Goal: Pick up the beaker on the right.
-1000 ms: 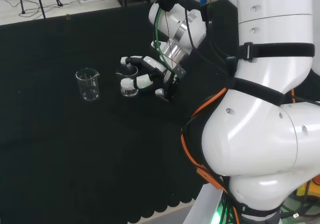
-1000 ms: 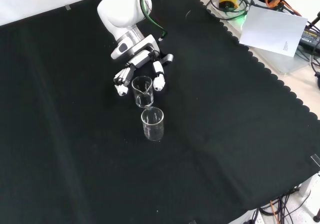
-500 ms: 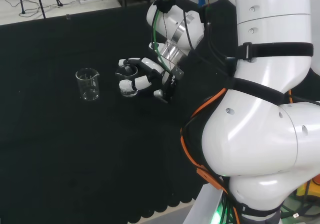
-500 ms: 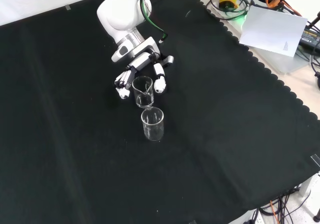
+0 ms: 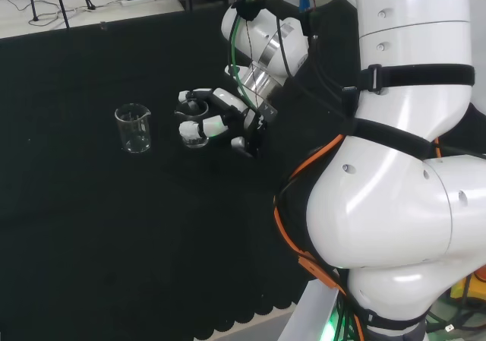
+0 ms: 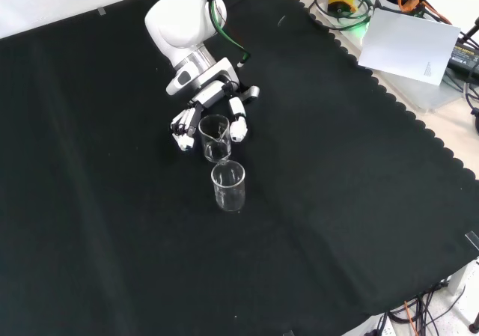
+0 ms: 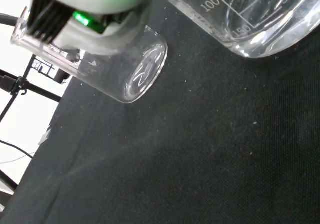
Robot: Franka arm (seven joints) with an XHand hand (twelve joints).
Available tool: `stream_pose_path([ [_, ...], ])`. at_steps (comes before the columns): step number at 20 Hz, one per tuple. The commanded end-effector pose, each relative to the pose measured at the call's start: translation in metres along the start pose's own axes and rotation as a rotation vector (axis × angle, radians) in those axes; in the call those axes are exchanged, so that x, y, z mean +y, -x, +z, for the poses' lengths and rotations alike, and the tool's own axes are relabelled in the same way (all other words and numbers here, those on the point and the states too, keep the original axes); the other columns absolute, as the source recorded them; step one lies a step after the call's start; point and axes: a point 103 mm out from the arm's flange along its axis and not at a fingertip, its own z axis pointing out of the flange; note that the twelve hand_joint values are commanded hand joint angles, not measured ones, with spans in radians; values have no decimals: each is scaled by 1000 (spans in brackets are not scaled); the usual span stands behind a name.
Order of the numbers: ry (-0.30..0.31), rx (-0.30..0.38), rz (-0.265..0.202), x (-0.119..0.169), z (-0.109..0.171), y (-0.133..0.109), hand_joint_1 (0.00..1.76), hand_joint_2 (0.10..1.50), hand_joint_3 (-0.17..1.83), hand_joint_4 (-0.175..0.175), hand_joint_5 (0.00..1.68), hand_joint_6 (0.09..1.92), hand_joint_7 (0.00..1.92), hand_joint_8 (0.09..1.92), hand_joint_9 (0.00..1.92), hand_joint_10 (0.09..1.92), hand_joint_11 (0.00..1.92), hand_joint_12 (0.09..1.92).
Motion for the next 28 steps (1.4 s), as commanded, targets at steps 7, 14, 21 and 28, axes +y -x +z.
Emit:
stream_pose_path([
  [7, 13, 1, 7, 4, 2, -1, 957, 521, 552, -27, 563, 101, 337, 598, 400, 629, 0, 1344],
  [14, 21, -8, 10, 7, 3, -2, 983, 560, 563, -15, 714, 458, 377, 571, 422, 600, 22, 1338],
  [21, 53, -48, 12, 11, 5, -12, 1111, 753, 451, 169, 1272, 569, 597, 578, 583, 596, 189, 1312],
  [28, 88, -85, -1, 15, -2, -25, 1154, 637, 604, 157, 1418, 375, 942, 519, 892, 497, 552, 1182],
])
